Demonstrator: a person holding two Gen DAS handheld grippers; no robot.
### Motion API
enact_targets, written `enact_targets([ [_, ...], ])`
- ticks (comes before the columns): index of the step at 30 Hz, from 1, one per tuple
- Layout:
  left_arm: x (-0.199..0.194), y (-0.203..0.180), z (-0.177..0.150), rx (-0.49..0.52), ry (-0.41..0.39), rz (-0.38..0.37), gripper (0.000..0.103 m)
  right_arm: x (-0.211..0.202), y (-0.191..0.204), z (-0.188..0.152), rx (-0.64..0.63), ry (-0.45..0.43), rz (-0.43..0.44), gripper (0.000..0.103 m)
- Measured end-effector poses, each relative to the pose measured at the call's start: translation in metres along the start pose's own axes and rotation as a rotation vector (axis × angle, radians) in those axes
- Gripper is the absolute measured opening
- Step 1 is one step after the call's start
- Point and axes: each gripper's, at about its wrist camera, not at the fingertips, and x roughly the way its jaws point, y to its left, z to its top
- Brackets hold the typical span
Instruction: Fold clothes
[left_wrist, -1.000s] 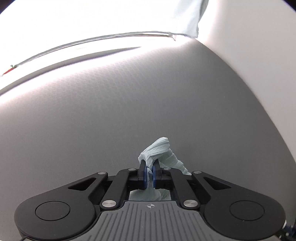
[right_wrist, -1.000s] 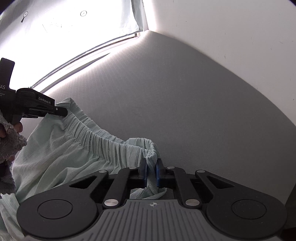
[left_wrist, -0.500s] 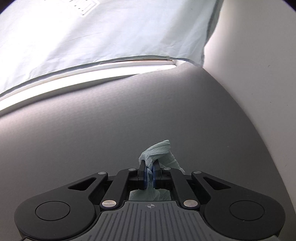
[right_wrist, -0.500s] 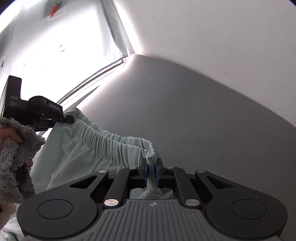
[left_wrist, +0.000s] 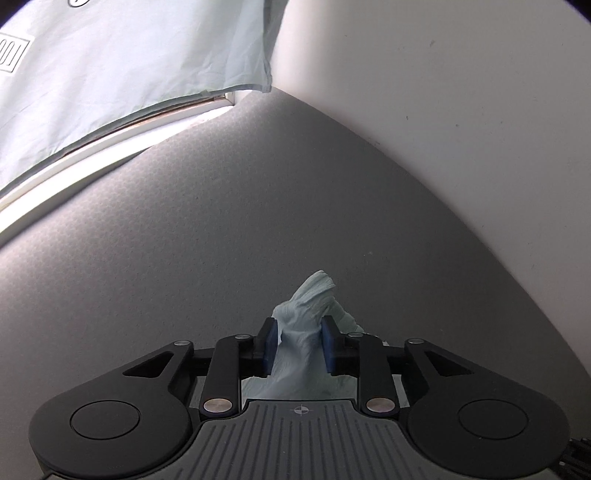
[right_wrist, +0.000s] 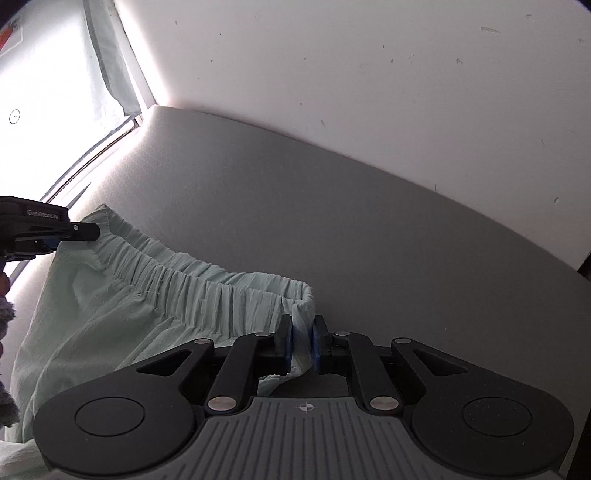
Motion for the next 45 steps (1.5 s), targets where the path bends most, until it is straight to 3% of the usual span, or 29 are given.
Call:
enact_targets([
  [1, -0.011, 0.009, -0.003, -0.029, -0.005, -0.007, 0.063, -0.001, -0.001, 0.000, 0.001, 0.006, -0.001, 0.019],
  [3, -0.046, 0.033, -0.018, -0.092, -0.043, 0.009, 0.065, -0.001, 0.003, 0.005, 0.015, 0.018, -0.020, 0.043],
  [6, -0.088, 0.069, -0.049, -0.178, -0.080, 0.073, 0.076, -0.008, 0.002, 0.009, 0.014, 0.005, -0.031, 0.045],
  [10, -0.138, 0.127, -0.113, -0.349, -0.063, 0.182, 0.077, -0.021, 0.012, 0.011, -0.035, -0.002, -0.028, 0.046],
  [13, -0.181, 0.174, -0.188, -0.535, -0.014, 0.283, 0.077, -0.028, 0.028, 0.009, -0.084, 0.000, 0.000, 0.046],
  [15, -0.216, 0.203, -0.244, -0.672, 0.005, 0.353, 0.077, -0.036, 0.052, -0.002, -0.151, 0.001, 0.051, 0.048],
  [17, -0.237, 0.220, -0.276, -0.761, -0.004, 0.385, 0.077, -0.045, 0.076, -0.013, -0.220, 0.001, 0.105, 0.053],
  [23, -0.319, 0.247, -0.383, -0.931, -0.022, 0.497, 0.077, -0.063, 0.187, -0.062, -0.484, 0.078, 0.355, 0.057],
  [28, -0.345, 0.273, -0.426, -1.057, -0.083, 0.391, 0.077, -0.089, 0.296, -0.123, -0.779, 0.081, 0.529, 0.057],
  [32, -0.340, 0.278, -0.426, -1.001, -0.066, 0.340, 0.077, -0.118, 0.362, -0.169, -0.991, 0.015, 0.592, 0.062],
  [34, -0.339, 0.277, -0.431, -1.019, -0.036, 0.306, 0.077, -0.127, 0.389, -0.187, -1.074, 0.000, 0.619, 0.069],
  [36, -0.325, 0.279, -0.433, -1.017, 0.014, 0.274, 0.076, -0.134, 0.409, -0.202, -1.137, -0.022, 0.621, 0.073],
  [40, -0.318, 0.273, -0.440, -0.977, 0.044, 0.233, 0.076, -0.123, 0.446, -0.230, -1.273, 0.026, 0.527, 0.073],
  [43, -0.316, 0.272, -0.439, -0.930, 0.066, 0.214, 0.072, -0.115, 0.453, -0.244, -1.306, 0.098, 0.511, 0.061],
  [45, -0.311, 0.275, -0.437, -0.907, 0.077, 0.230, 0.060, -0.114, 0.449, -0.242, -1.249, 0.114, 0.503, 0.009],
])
